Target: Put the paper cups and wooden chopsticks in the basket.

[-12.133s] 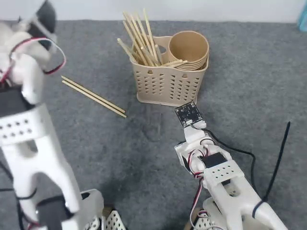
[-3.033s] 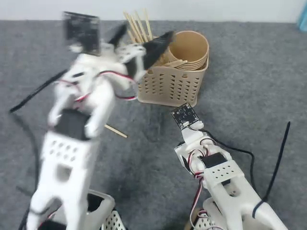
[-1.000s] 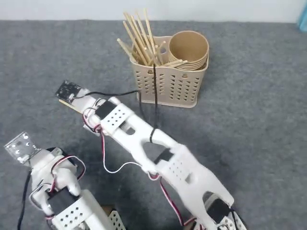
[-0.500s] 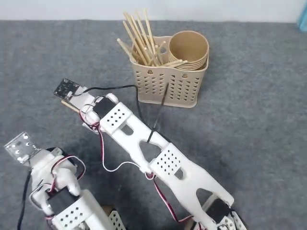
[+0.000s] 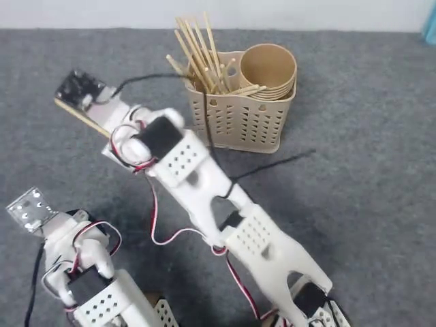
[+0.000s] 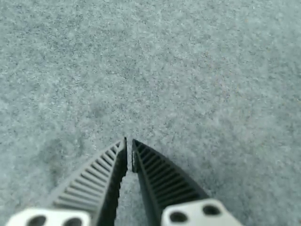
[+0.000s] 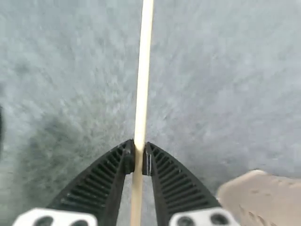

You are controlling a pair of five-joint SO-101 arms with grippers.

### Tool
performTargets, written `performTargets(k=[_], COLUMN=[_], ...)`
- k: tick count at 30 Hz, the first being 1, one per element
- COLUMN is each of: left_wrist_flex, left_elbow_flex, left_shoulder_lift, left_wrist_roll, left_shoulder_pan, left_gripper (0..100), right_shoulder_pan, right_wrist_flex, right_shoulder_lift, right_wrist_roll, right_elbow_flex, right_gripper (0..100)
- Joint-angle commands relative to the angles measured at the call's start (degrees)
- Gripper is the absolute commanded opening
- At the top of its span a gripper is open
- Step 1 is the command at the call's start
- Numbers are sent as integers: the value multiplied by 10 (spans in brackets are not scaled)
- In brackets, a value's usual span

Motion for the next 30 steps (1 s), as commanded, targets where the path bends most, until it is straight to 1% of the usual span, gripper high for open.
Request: performTargets(k=[1, 7, 9, 11, 18, 21, 26, 30], left_wrist_flex=[-17, -17, -17, -17, -17, -17, -17, -18], left_elbow_flex=[-1, -1, -1, -1, -1, -1, -1, -1], left_shoulder_lift=[-11, -11, -11, -11, -11, -11, -11, -11], left_wrist_roll=[-5, -5, -5, -5, -5, -5, -5, -5], left_shoulder_pan=[-1, -1, -1, -1, -1, -1, -1, 4], left_gripper=[13, 13, 13, 13, 13, 13, 13, 13], right_shoulder_pan=[-12, -11, -12, -12, -11, -7, 38, 86], right_wrist_flex=[49, 65, 65, 65, 51, 20, -81, -203], right_shoulder_lift=[-139, -275, -323, -385, -628, -701, -767, -800], right_wrist_roll=[9, 9, 9, 9, 7, 5, 0, -73], right_elbow_flex=[-37, -31, -8, 48, 380, 480, 581, 659], right_gripper=[7, 7, 7, 7, 7, 7, 7, 7])
